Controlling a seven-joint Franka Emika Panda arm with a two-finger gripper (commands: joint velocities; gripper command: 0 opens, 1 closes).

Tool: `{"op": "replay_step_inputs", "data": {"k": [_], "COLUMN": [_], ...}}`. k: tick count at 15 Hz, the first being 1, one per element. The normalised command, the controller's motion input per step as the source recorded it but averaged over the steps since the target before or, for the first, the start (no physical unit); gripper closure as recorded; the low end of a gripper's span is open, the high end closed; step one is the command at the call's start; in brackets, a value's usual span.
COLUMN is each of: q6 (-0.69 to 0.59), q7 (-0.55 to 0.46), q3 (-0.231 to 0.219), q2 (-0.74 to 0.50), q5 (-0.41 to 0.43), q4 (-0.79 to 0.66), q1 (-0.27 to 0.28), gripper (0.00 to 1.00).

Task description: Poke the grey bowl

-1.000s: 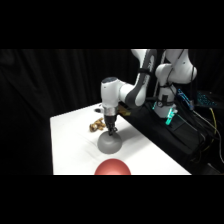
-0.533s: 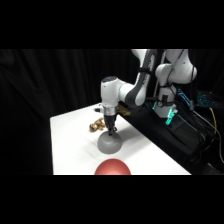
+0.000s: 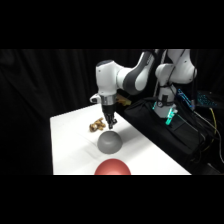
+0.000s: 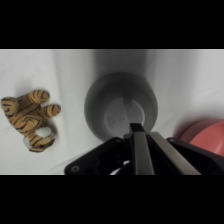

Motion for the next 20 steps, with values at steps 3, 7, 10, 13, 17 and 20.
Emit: {"op": "replay_step_inputs", "data": {"k": [3, 7, 10, 13, 17, 20], "q6": [-0.43, -0.35, -0.26, -0.27, -0.33, -0.27], "q7": [0.06, 0.1, 0.14, 0.17, 0.25, 0.19], "q3": [-0.022, -0.019, -0.016, -0.007, 0.009, 0.02], "q2": [-0.23, -0.18, -0.16, -0.17, -0.16, -0.13], "q5": [-0.026, -0.08, -0.093, -0.098, -0.162, -0.146], "q4": [0.17, 0.17, 0.15, 0.13, 0.14, 0.11], "q1": [0.002, 0.008, 0.009, 0.016, 0.03, 0.034], "gripper": [1.0, 1.0, 0.73, 0.39, 0.0, 0.0]}}
